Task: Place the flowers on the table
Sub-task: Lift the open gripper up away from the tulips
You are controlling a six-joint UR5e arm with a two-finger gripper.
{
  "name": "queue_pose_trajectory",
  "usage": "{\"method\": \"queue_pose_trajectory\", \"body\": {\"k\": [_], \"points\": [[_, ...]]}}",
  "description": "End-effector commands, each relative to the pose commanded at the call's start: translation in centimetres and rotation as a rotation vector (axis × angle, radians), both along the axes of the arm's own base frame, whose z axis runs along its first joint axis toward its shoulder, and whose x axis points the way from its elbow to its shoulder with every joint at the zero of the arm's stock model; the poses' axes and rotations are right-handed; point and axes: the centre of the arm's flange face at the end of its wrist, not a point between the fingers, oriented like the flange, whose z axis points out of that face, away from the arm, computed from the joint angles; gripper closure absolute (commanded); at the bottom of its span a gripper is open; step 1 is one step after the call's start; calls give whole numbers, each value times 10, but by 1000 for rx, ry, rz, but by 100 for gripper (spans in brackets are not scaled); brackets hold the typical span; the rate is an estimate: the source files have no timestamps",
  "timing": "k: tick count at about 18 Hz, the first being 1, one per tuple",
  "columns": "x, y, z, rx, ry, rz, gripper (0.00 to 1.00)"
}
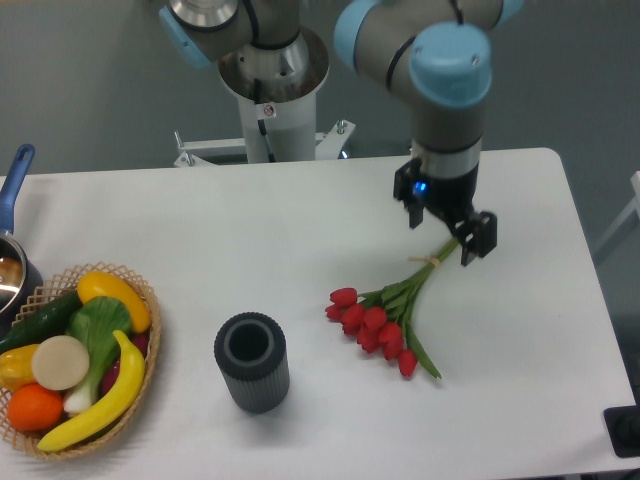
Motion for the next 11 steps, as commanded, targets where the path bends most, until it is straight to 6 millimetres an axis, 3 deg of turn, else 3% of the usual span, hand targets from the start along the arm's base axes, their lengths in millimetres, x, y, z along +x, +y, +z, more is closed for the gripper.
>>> {"method": "queue_pose_trajectory", "body": {"k": [6, 11], "points": [[-6, -54, 25, -27, 21, -118, 0], [-11, -68, 28, 50, 4, -89, 0]]}}
